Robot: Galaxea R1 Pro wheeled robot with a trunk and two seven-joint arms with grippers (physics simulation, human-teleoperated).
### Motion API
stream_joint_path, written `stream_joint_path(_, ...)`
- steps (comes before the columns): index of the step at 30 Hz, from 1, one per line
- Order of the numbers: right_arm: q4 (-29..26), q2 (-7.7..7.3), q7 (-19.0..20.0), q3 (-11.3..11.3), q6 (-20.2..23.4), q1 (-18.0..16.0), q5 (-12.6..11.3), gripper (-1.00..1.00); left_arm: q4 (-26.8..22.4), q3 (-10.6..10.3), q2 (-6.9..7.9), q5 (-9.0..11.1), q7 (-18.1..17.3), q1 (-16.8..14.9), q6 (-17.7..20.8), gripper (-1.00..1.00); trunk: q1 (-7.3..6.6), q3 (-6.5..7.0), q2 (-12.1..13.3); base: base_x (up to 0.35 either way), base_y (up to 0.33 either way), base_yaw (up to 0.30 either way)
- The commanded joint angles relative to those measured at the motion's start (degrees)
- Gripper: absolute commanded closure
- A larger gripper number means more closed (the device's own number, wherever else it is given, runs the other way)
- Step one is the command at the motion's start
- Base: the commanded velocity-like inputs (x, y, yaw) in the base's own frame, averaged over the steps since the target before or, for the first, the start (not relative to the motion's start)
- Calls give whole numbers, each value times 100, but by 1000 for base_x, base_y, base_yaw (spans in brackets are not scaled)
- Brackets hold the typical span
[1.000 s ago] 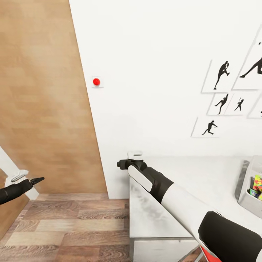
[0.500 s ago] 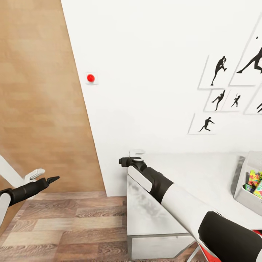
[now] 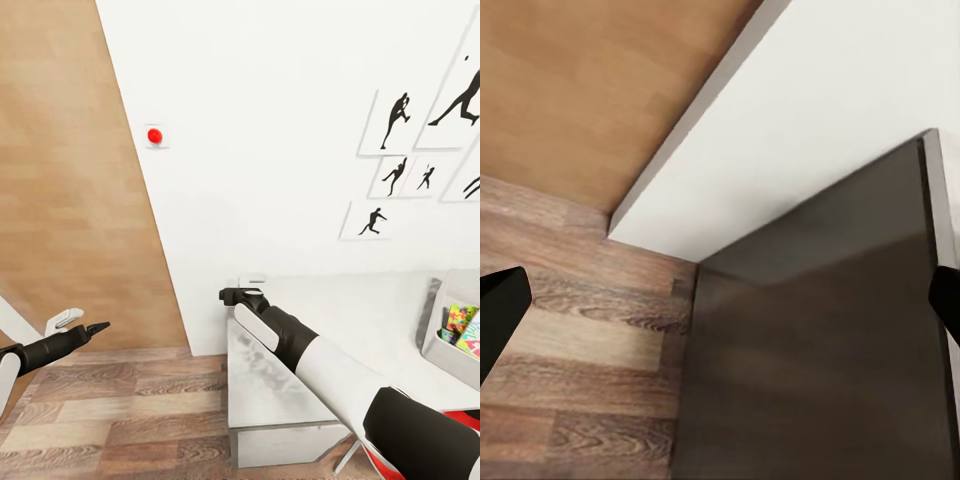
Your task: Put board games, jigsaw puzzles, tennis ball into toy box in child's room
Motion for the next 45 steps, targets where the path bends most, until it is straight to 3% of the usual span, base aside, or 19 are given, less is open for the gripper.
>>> stream_joint_path(1, -3, 0, -39, 13, 18, -9, -24, -100, -2, 10, -1, 0, -22, -6, 36, -100, 3, -22, -13, 0, 0, -79)
stream_joint_path(45, 6, 0, -39, 18, -55, -9, -26, -100, -2, 10, -3, 0, -15, -5, 34, -100, 3, -437, -13, 0, 0, -66)
